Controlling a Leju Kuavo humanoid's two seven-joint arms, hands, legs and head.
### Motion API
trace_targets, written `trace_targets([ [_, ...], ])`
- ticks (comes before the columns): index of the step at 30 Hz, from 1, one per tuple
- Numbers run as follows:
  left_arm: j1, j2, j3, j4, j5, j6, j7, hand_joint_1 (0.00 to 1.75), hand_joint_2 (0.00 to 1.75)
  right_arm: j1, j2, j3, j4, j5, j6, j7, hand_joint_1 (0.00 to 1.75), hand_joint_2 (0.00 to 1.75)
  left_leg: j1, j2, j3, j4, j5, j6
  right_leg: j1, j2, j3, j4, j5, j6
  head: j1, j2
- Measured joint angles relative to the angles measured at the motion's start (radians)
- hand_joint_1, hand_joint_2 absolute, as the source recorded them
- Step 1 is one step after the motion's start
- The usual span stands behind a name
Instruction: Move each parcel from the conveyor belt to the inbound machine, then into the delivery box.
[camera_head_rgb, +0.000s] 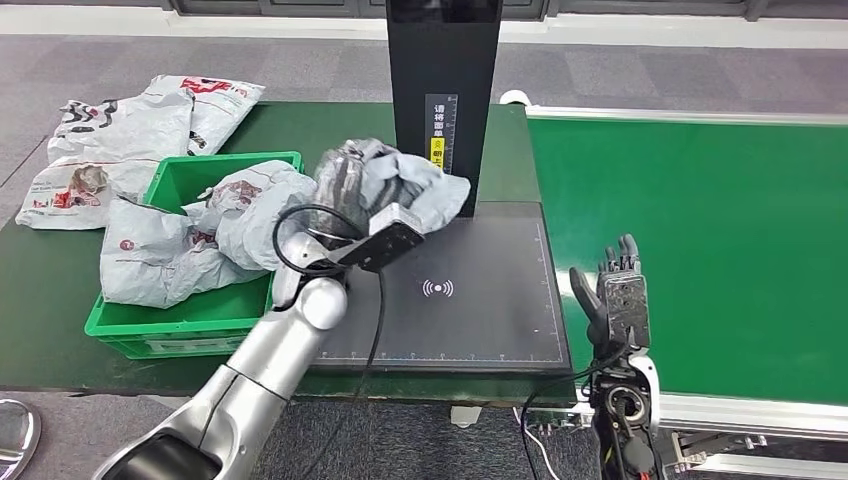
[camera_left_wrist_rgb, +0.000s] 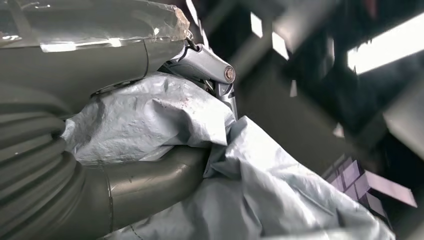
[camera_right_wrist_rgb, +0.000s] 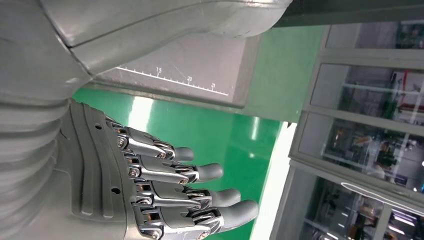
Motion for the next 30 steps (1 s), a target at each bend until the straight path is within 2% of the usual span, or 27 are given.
trace_targets([
  [4, 0.022, 0.035, 0.088, -0.075, -0.023, 0.1, -0.013, 1.75, 1.75, 0.011, 0.0, -0.003, -0.008, -0.003, -0.001, -0.001, 0.0, 1.75, 0.0, 0.0, 0.0, 0.0, 0.0, 0.0, 0.0, 0.0, 0.0, 0.0, 0.0, 0.0, 0.0, 0.0],
  [10, 0.07, 0.066, 0.18, -0.142, -0.038, 0.142, -0.055, 1.75, 1.75, 0.031, 0.0, -0.003, -0.023, -0.006, 0.001, -0.004, 0.0, 1.75, 0.0, 0.0, -0.001, 0.0, 0.0, 0.0, 0.0, 0.0, 0.0, 0.0, -0.001, -0.001, 0.0, 0.0],
  [15, 0.131, 0.051, 0.378, -0.225, 0.029, 0.157, -0.26, 1.75, 1.75, 0.042, 0.0, -0.003, -0.03, -0.013, 0.0, -0.005, 0.0, 1.75, 0.0, 0.003, 0.0, 0.0, -0.001, -0.001, 0.0, 0.004, -0.001, 0.0, -0.001, -0.001, 0.0, 0.0],
  [18, 0.16, 0.047, 0.471, -0.258, 0.085, 0.159, -0.305, 1.75, 1.75, 0.044, 0.0, -0.003, -0.03, -0.014, -0.002, -0.006, 0.0, 1.75, 0.0, 0.003, 0.0, 0.0, -0.001, -0.001, 0.001, 0.003, -0.002, 0.0, -0.001, -0.001, 0.0, 0.0],
  [26, 0.187, 0.035, 0.555, -0.296, 0.077, 0.16, -0.315, 1.75, 1.75, 0.044, 0.0, -0.003, -0.03, -0.014, -0.003, -0.007, 0.0, 1.75, 0.001, 0.001, 0.0, 0.0, -0.001, -0.001, 0.001, 0.002, -0.001, 0.0, -0.001, -0.002, 0.0, 0.0],
  [30, 0.194, 0.025, 0.611, -0.325, 0.112, 0.16, -0.361, 1.75, 1.75, 0.044, 0.0, -0.003, -0.03, -0.016, -0.009, -0.01, 0.0, 1.75, 0.001, 0.002, 0.0, 0.0, -0.001, -0.001, 0.001, 0.002, -0.001, 0.0, -0.001, -0.002, 0.0, 0.0],
])
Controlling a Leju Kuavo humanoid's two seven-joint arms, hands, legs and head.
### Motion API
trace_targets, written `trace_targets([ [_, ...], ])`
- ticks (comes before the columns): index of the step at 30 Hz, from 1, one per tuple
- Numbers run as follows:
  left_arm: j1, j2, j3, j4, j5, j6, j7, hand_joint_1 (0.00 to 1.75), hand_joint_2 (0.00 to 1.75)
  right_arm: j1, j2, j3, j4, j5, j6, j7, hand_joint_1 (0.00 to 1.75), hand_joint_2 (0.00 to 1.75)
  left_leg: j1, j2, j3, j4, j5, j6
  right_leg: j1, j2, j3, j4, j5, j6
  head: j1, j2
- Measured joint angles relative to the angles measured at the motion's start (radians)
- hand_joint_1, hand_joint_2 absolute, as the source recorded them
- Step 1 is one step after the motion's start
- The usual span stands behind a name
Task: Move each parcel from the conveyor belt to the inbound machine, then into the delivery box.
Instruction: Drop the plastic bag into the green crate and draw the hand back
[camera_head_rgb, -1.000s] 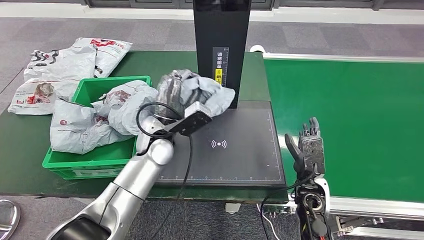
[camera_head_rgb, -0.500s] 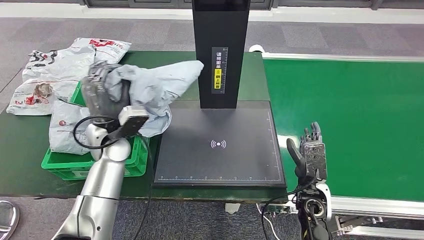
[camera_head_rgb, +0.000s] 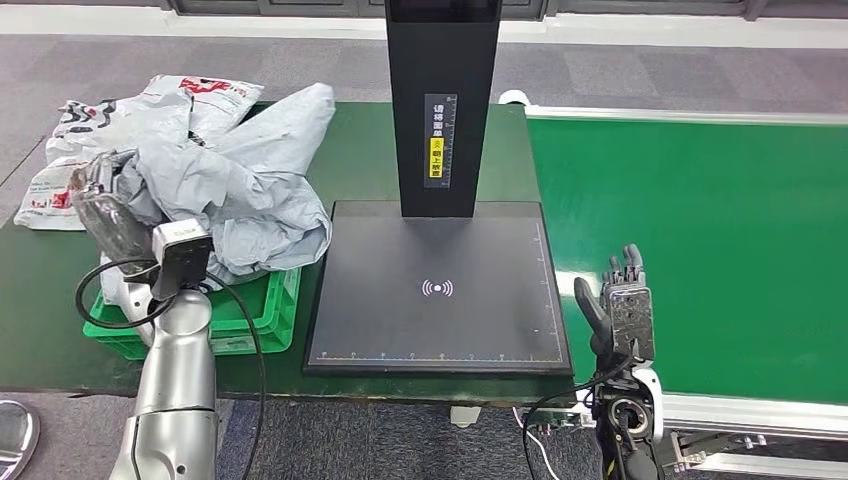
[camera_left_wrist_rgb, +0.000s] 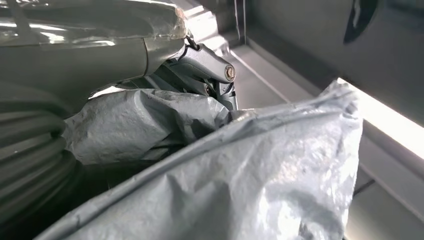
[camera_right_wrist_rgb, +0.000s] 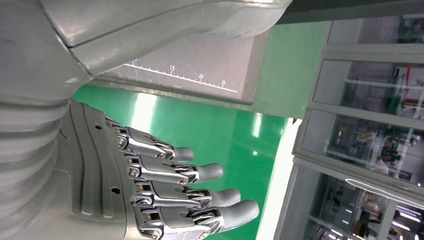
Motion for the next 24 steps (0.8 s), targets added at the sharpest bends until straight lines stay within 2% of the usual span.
trace_targets([
  [7, 0.015, 0.017, 0.131, -0.079, 0.055, 0.0, -0.021, 1.75, 1.75, -0.002, -0.008, 0.0, 0.0, -0.027, -0.013, -0.005, 0.0, 1.75, 0.001, 0.0, 0.0, 0.0, 0.0, -0.001, 0.001, 0.0, -0.001, 0.0, -0.001, -0.001, 0.0, 0.0],
  [10, 0.012, 0.035, 0.152, -0.059, 0.031, 0.0, -0.021, 1.75, 1.75, 0.002, -0.013, 0.0, -0.007, -0.048, -0.029, 0.0, 0.0, 1.75, 0.001, -0.001, 0.0, 0.0, 0.0, -0.001, 0.002, -0.001, -0.001, 0.0, -0.001, -0.001, 0.0, 0.0],
  [14, -0.001, 0.048, 0.185, 0.027, -0.182, 0.0, -0.021, 1.75, 1.75, 0.021, -0.019, 0.0, -0.046, -0.067, -0.042, 0.02, 0.0, 1.75, 0.001, -0.001, 0.0, 0.0, 0.0, 0.0, 0.002, -0.001, 0.0, 0.0, -0.001, -0.001, 0.0, 0.0],
  [19, -0.052, 0.035, 0.325, 0.098, -0.514, 0.0, -0.018, 1.75, 1.75, 0.031, -0.021, -0.003, -0.084, -0.067, -0.049, 0.038, 0.0, 1.75, 0.001, 0.002, 0.0, 0.0, 0.0, -0.001, 0.001, 0.002, -0.001, 0.0, 0.0, -0.001, 0.0, 0.0],
  [21, -0.068, 0.032, 0.361, 0.127, -0.592, 0.0, -0.004, 1.75, 1.75, 0.033, -0.022, -0.007, -0.096, -0.065, -0.053, 0.044, 0.0, 1.75, 0.001, 0.002, 0.0, 0.0, 0.0, -0.001, 0.001, 0.002, -0.001, 0.0, 0.0, -0.001, 0.0, 0.0],
  [24, -0.075, 0.033, 0.369, 0.174, -0.632, 0.0, 0.03, 1.75, 1.75, 0.033, -0.022, -0.015, -0.111, -0.064, -0.056, 0.046, 0.0, 1.75, 0.001, 0.001, 0.0, 0.0, 0.0, -0.001, 0.002, 0.001, -0.001, 0.0, 0.0, -0.001, 0.0, 0.0],
])
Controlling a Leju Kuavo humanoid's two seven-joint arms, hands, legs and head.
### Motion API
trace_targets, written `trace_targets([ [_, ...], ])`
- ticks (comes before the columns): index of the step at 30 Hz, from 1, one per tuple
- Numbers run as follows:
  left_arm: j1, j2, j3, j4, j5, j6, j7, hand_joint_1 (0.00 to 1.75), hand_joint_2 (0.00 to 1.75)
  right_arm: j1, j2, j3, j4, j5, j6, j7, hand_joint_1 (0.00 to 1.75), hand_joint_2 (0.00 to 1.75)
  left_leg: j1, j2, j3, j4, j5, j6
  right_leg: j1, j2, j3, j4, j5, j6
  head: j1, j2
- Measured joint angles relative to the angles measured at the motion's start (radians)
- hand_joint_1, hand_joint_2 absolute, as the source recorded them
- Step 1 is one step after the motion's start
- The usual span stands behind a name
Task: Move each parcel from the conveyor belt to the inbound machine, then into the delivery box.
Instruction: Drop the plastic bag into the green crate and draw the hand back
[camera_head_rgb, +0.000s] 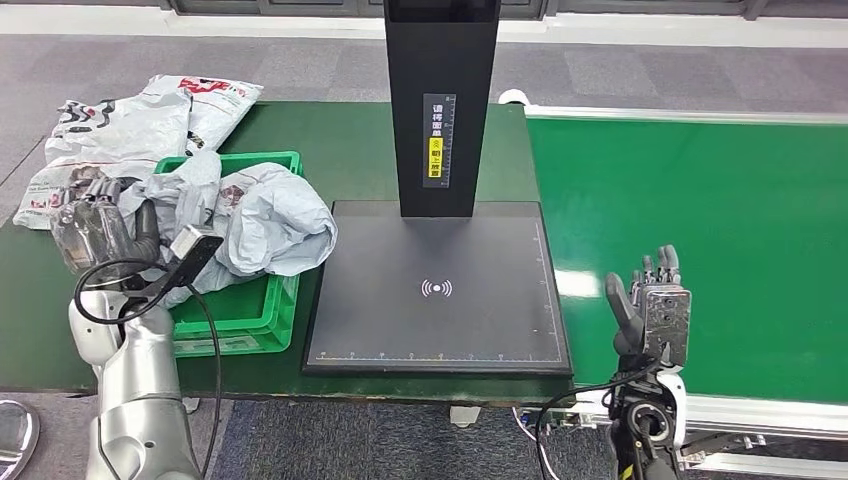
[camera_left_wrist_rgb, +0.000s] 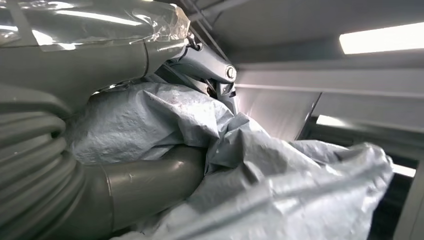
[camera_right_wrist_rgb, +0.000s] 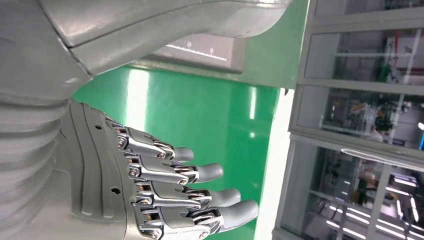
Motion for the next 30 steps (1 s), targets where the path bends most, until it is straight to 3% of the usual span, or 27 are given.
trace_targets([
  [3, -0.019, 0.001, -0.017, 0.096, -0.041, 0.0, 0.054, 1.75, 1.75, 0.001, 0.0, -0.011, -0.015, 0.001, 0.0, 0.0, 0.0, 1.75, 0.0, 0.0, 0.0, 0.0, 0.0, 0.0, 0.0, 0.0, 0.0, 0.0, 0.0, 0.0, 0.0, 0.0],
  [6, -0.035, 0.011, -0.095, 0.232, -0.044, -0.001, 0.105, 1.75, 1.75, 0.002, 0.0, -0.023, -0.029, 0.008, 0.004, 0.001, 0.0, 1.75, 0.0, 0.0, 0.0, 0.0, 0.0, 0.0, 0.0, 0.0, 0.0, 0.0, 0.0, 0.0, 0.0, 0.0],
  [7, -0.041, 0.015, -0.127, 0.276, -0.048, -0.007, 0.126, 1.47, 1.75, 0.002, 0.0, -0.028, -0.032, 0.01, 0.008, 0.0, 0.0, 1.75, 0.0, 0.0, 0.0, 0.0, 0.0, 0.0, -0.001, 0.0, 0.0, 0.0, 0.0, 0.0, 0.0, 0.0],
  [10, -0.069, 0.033, -0.216, 0.413, -0.098, -0.048, 0.235, 0.16, 1.75, 0.001, 0.0, -0.035, -0.035, 0.019, 0.019, 0.0, 0.0, 1.75, -0.001, 0.0, 0.0, 0.0, 0.0, 0.0, -0.001, 0.0, 0.001, 0.0, 0.0, 0.0, 0.0, 0.0],
  [11, -0.082, 0.04, -0.243, 0.456, -0.108, -0.067, 0.262, 0.0, 1.75, 0.001, 0.0, -0.036, -0.035, 0.022, 0.022, -0.001, 0.0, 1.75, -0.001, -0.001, 0.001, 0.0, 0.0, 0.0, -0.001, -0.001, 0.001, 0.0, 0.0, 0.0, 0.0, 0.0],
  [17, -0.152, 0.054, -0.318, 0.617, 0.048, -0.153, 0.238, 0.0, 1.75, 0.0, 0.0, -0.053, -0.037, 0.039, 0.034, -0.004, 0.0, 1.75, -0.001, -0.008, 0.004, 0.0, 0.001, 0.001, -0.002, -0.01, 0.007, 0.0, -0.002, 0.001, 0.0, 0.0],
  [20, -0.168, 0.051, -0.318, 0.638, 0.144, -0.184, 0.197, 0.0, 1.75, 0.0, 0.0, -0.059, -0.039, 0.046, 0.038, -0.004, 0.0, 1.75, -0.001, -0.009, 0.004, 0.0, 0.002, 0.002, -0.002, -0.011, 0.008, 0.0, -0.002, 0.001, 0.0, 0.0],
  [28, -0.178, 0.048, -0.319, 0.65, 0.169, -0.197, 0.192, 0.0, 1.75, 0.0, 0.0, -0.063, -0.039, 0.048, 0.04, -0.003, 0.0, 1.75, -0.002, -0.009, 0.004, 0.0, 0.003, 0.002, -0.002, -0.011, 0.008, 0.0, 0.0, 0.001, 0.0, 0.0],
  [30, -0.179, 0.047, -0.321, 0.652, 0.193, -0.197, 0.179, 0.0, 0.87, 0.0, 0.0, -0.064, -0.039, 0.049, 0.04, -0.003, 0.0, 1.75, -0.002, -0.009, 0.004, 0.0, 0.003, 0.002, -0.002, -0.011, 0.008, 0.0, 0.0, 0.002, 0.0, 0.0],
])
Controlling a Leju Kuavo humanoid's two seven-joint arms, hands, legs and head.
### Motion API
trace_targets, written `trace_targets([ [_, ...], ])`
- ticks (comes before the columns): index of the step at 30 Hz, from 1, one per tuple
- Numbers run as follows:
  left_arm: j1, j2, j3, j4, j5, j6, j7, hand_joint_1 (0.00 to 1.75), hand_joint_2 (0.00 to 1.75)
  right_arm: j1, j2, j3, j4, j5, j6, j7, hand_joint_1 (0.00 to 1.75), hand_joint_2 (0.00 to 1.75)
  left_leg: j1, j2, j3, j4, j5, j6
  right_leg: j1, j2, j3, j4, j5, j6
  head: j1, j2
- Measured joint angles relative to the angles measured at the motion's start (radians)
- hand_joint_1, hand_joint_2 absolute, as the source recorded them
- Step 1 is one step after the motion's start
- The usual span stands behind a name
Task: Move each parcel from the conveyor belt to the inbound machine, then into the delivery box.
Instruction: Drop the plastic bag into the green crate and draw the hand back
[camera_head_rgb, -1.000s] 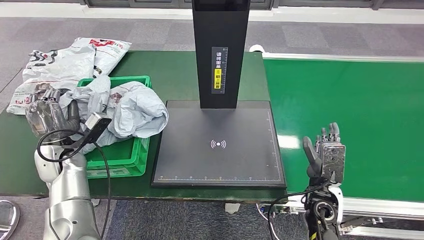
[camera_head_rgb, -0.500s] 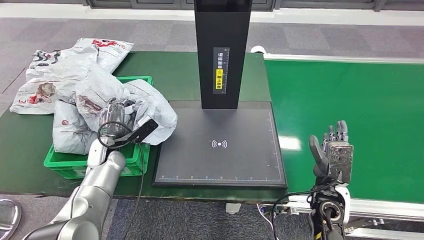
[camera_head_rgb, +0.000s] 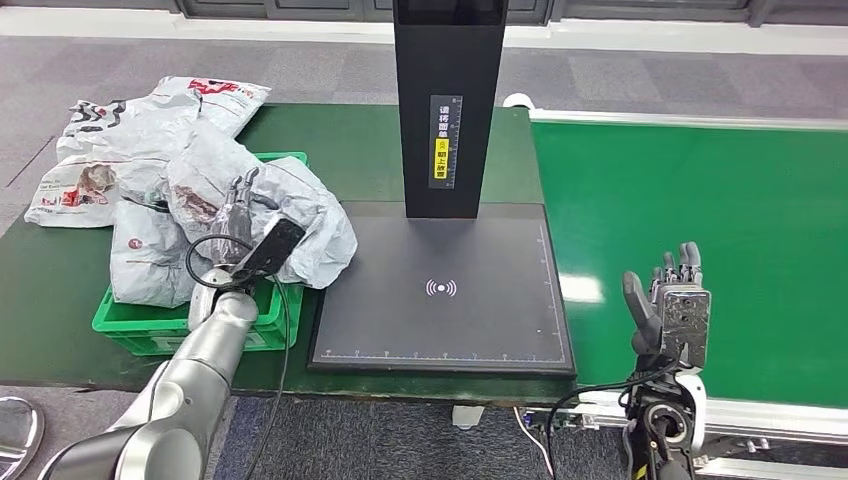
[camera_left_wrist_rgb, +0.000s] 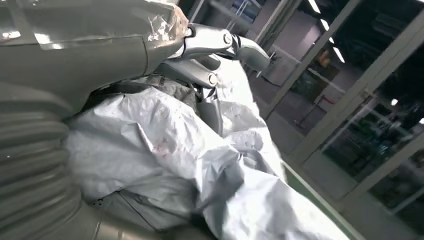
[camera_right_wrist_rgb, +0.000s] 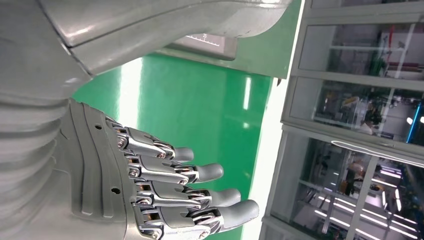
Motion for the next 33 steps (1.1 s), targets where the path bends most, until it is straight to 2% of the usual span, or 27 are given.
trace_targets([
  [2, 0.004, -0.01, -0.006, -0.025, 0.156, -0.01, -0.052, 0.0, 0.0, 0.0, 0.0, -0.002, 0.0, 0.004, 0.002, 0.002, 0.0, 1.75, 0.0, 0.0, -0.001, 0.0, 0.0, 0.0, 0.0, 0.0, -0.001, 0.0, 0.0, 0.0, 0.0, 0.0],
  [4, 0.01, -0.023, -0.016, -0.064, 0.303, -0.024, -0.09, 0.0, 0.0, 0.0, 0.0, -0.003, 0.0, 0.007, 0.003, 0.003, 0.0, 1.75, 0.0, 0.0, -0.001, 0.0, 0.0, 0.0, 0.0, 0.001, -0.001, 0.0, 0.0, 0.0, 0.0, 0.0],
  [12, 0.022, -0.034, -0.044, -0.124, 0.357, -0.031, -0.09, 0.0, 0.0, 0.0, 0.0, -0.007, 0.0, 0.008, 0.004, 0.003, 0.0, 1.75, 0.0, 0.001, -0.002, 0.0, 0.0, 0.0, 0.0, 0.002, -0.003, 0.0, 0.0, 0.0, 0.0, 0.0],
  [16, 0.035, -0.04, -0.055, -0.166, 0.467, -0.031, -0.122, 0.0, 0.0, -0.001, 0.001, -0.008, 0.0, 0.01, 0.002, 0.003, 0.0, 1.75, 0.0, 0.001, -0.003, 0.0, 0.0, 0.0, 0.0, 0.002, -0.003, 0.0, 0.0, 0.0, 0.0, 0.0],
  [25, 0.124, -0.04, -0.148, -0.402, 0.792, 0.052, -0.178, 0.0, 0.0, -0.003, 0.004, -0.008, 0.021, -0.009, -0.011, -0.032, 0.0, 1.75, 0.0, 0.002, -0.004, 0.0, -0.001, -0.001, 0.0, 0.003, -0.004, 0.0, 0.0, 0.0, 0.0, 0.0],
  [29, 0.196, -0.023, -0.172, -0.533, 0.878, 0.034, -0.187, 0.0, 0.0, -0.026, 0.001, 0.006, 0.062, -0.021, -0.005, -0.051, 0.0, 1.75, 0.0, 0.003, -0.004, 0.0, -0.001, -0.001, 0.0, 0.004, -0.005, 0.0, 0.0, 0.0, 0.0, 0.0],
  [31, 0.228, -0.019, -0.18, -0.592, 0.902, -0.013, -0.176, 0.0, 0.87, -0.039, -0.001, 0.021, 0.078, -0.022, -0.001, -0.055, 0.0, 1.75, 0.0, 0.003, -0.004, 0.0, -0.001, -0.001, 0.0, 0.004, -0.005, 0.0, 0.0, 0.0, 0.0, 0.0],
  [33, 0.251, -0.015, -0.199, -0.636, 0.907, -0.075, -0.157, 0.0, 1.75, -0.049, -0.001, 0.038, 0.087, -0.022, 0.003, -0.055, 0.0, 0.87, 0.0, 0.002, -0.004, 0.0, -0.001, -0.001, 0.0, 0.003, -0.005, 0.0, 0.0, -0.001, 0.0, 0.0],
])
